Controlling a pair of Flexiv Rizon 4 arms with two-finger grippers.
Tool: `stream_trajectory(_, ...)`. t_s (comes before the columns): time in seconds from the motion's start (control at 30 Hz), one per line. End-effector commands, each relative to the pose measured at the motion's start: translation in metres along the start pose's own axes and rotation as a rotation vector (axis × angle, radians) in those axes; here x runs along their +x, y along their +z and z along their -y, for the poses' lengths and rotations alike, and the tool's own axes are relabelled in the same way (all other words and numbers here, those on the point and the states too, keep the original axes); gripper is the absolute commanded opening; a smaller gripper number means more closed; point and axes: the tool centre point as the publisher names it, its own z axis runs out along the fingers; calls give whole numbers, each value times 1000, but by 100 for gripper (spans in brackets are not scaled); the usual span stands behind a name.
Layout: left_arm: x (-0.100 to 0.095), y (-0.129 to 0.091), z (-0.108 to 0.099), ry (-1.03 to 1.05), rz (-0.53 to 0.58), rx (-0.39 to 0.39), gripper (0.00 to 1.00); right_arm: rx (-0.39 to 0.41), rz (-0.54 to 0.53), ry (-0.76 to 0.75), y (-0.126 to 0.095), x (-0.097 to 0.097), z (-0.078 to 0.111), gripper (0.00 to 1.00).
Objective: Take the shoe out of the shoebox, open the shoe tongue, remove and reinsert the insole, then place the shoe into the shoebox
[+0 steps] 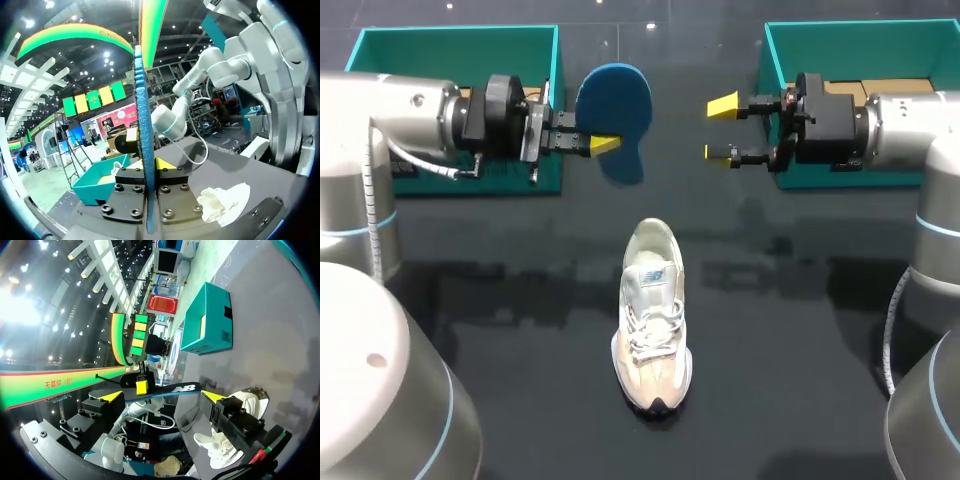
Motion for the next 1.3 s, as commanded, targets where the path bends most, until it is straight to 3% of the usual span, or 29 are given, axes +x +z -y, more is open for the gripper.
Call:
stream_trajectory(0.03, -3, -1, -2, -105, -18, 15, 0, 1, 3, 1, 1, 0, 0, 100)
stream_trajectory(0.1, -3, -1, -2, -105, -18, 15, 0, 1, 3, 1, 1, 0, 0, 100)
stream_trajectory(0.4, 5, -16, -8, -585, 67, 110, 0, 1, 3, 1, 1, 0, 0, 100)
stream_trajectory(0.57, 15, -12, -18, -804, 113, 112, 0, 1, 3, 1, 1, 0, 0, 100)
stream_trajectory(0.63, 13, -10, -23, -950, 110, 146, 0, 1, 3, 1, 1, 0, 0, 100)
stream_trajectory(1.07, 11, -10, -24, -977, 87, 155, 0, 1, 3, 1, 1, 0, 0, 100)
stream_trajectory(1.3, 0, 2, -31, -1266, 100, 157, 0, 1, 3, 1, 1, 0, 0, 100)
